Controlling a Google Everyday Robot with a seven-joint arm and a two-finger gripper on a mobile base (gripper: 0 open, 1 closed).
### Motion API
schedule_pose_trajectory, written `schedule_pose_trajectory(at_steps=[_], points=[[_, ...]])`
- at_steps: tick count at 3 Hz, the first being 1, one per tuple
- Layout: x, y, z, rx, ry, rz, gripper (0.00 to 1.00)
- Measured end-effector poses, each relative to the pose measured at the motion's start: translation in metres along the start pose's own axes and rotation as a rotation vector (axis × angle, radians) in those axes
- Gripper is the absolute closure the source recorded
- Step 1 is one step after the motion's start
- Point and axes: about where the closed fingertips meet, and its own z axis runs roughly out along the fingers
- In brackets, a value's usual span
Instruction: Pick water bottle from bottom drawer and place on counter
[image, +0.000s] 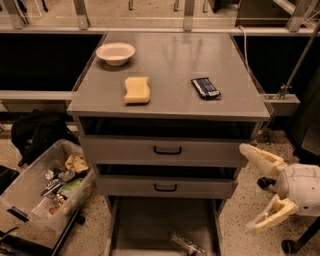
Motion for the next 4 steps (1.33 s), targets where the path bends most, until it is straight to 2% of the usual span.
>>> schedule_pose_trajectory(at_steps=[2, 3, 4], points=[[0.031, -0.005, 0.008, 0.083, 0.223, -0.008, 0.0], [0.04, -0.006, 0.009, 0.105, 0.282, -0.009, 0.0], [0.085, -0.019, -0.003, 0.14, 0.285, 0.138, 0.0]])
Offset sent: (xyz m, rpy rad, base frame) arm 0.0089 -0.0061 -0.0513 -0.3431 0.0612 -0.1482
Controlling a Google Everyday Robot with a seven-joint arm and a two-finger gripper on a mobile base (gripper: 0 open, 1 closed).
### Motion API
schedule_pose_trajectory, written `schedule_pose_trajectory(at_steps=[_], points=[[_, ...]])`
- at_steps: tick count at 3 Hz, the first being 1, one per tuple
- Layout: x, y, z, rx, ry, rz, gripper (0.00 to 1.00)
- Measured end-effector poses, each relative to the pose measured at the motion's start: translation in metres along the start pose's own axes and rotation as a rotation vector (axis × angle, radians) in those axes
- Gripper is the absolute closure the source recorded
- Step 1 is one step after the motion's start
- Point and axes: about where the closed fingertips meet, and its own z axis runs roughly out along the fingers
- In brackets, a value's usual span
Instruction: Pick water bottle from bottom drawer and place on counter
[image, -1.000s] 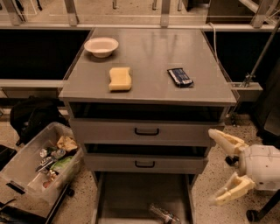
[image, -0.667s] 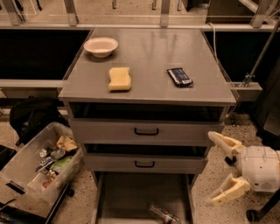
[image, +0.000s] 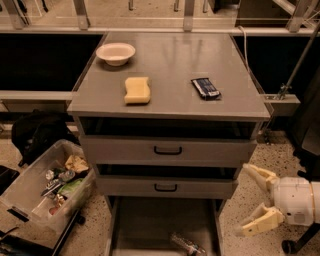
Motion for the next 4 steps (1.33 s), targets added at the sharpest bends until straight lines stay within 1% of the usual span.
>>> schedule_pose_trajectory(at_steps=[1, 2, 4], points=[[0.052, -0.02, 0.005, -0.004, -0.016, 0.166, 0.0], [0.06, -0.021, 0.007, -0.008, -0.019, 0.186, 0.0], [0.118, -0.03, 0.032, 0.092, 0.104, 0.223, 0.0]])
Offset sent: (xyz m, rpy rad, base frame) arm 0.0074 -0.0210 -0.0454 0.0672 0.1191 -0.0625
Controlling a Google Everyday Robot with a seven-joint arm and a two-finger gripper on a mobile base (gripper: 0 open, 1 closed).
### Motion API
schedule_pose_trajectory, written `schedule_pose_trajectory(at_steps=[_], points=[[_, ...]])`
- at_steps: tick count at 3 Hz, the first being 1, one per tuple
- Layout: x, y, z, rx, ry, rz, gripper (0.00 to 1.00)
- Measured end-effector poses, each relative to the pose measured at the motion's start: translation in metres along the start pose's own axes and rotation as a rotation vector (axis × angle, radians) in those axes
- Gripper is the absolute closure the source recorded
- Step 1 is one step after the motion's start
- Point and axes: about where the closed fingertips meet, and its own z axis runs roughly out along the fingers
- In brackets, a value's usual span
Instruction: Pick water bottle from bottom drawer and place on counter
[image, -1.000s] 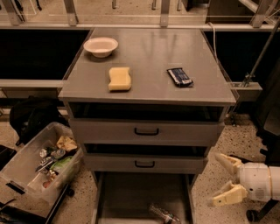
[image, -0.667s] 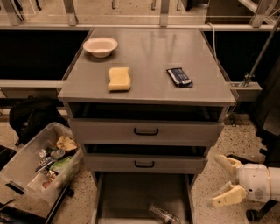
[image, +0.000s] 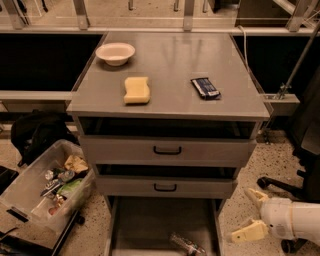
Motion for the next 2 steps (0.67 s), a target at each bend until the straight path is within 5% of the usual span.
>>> schedule_pose_trajectory(at_steps=[2], points=[[0.107, -0.04, 0.04, 0.117, 0.1, 0.097, 0.0]])
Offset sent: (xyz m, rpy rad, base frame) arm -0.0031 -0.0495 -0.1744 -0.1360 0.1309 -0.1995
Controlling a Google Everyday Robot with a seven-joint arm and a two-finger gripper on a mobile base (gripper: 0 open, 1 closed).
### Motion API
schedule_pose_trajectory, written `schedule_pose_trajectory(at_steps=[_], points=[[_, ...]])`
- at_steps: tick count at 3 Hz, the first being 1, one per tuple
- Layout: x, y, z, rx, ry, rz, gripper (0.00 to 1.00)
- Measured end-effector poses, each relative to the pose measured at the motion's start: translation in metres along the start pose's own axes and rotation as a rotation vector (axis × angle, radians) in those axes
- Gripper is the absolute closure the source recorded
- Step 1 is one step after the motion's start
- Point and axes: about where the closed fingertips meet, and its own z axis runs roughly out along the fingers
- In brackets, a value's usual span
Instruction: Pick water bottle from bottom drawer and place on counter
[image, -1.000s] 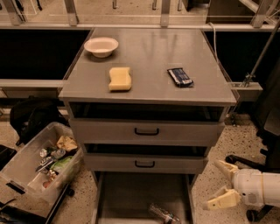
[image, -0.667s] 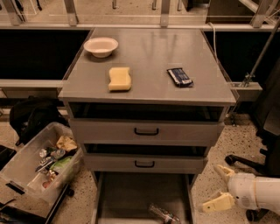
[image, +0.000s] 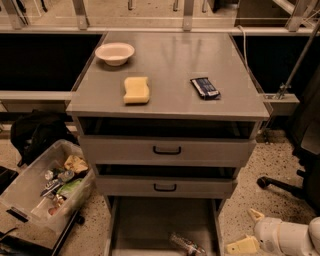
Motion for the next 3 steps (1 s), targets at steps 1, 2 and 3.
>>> schedule_pose_trajectory(at_steps=[1, 2, 3], points=[[0.034, -0.018, 0.024, 0.02, -0.041, 0.065, 0.0], [0.058, -0.028, 0.042, 0.024, -0.069, 0.113, 0.0], [0.074, -0.024, 0.082, -0.008, -0.085, 0.147, 0.0]])
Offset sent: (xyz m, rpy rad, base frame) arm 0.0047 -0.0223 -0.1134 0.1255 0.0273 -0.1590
